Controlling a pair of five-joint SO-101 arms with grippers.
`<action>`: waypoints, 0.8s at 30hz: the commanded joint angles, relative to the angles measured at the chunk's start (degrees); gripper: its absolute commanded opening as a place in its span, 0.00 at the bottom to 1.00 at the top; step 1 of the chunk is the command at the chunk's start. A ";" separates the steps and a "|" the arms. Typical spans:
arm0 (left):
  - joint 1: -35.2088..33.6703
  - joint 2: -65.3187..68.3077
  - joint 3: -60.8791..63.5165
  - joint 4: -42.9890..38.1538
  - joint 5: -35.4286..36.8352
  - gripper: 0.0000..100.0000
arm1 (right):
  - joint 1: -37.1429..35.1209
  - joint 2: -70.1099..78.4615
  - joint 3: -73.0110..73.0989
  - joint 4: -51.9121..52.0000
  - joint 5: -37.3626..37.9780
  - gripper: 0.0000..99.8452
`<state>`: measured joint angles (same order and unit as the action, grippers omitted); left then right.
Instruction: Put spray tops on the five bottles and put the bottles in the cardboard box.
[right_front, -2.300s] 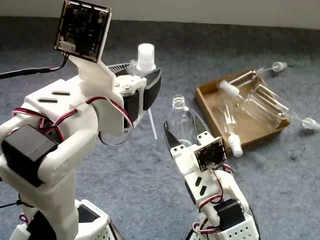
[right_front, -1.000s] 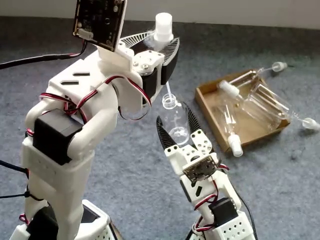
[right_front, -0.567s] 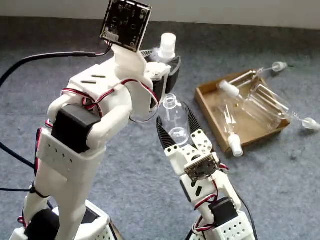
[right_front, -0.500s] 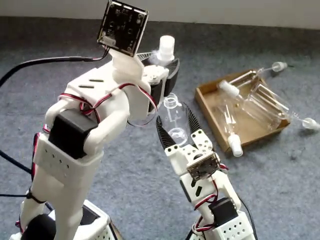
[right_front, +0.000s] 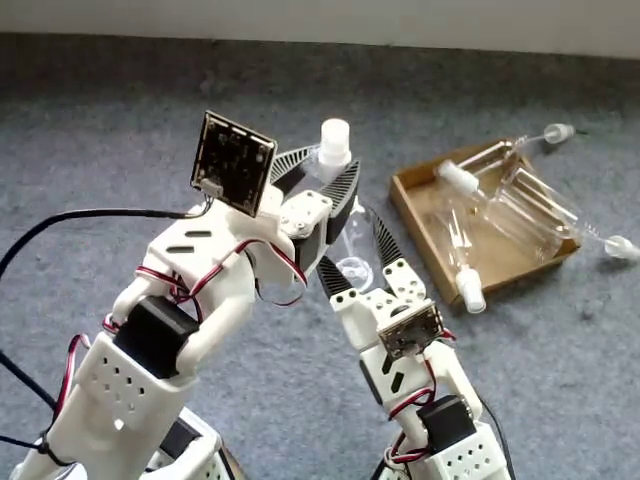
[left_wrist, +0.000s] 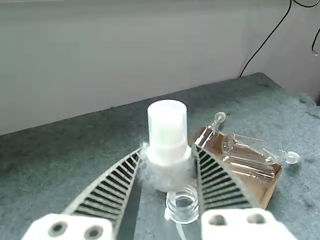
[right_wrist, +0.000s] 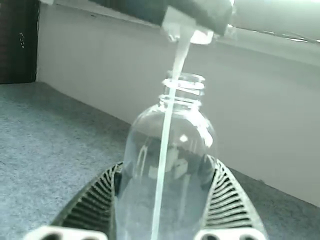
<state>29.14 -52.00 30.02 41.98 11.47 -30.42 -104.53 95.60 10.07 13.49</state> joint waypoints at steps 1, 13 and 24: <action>2.15 -2.15 2.68 -2.29 -0.35 0.00 | -0.22 -0.31 9.89 0.04 -0.53 0.06; 4.18 -2.33 7.16 -2.29 -0.18 0.00 | -0.22 -0.66 9.89 1.54 -0.53 0.06; 3.91 -2.33 11.30 -2.37 -0.18 0.01 | -0.22 -0.66 9.89 1.63 -0.53 0.06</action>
<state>32.31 -54.46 41.27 39.87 11.38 -30.42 -104.35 95.60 11.91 13.41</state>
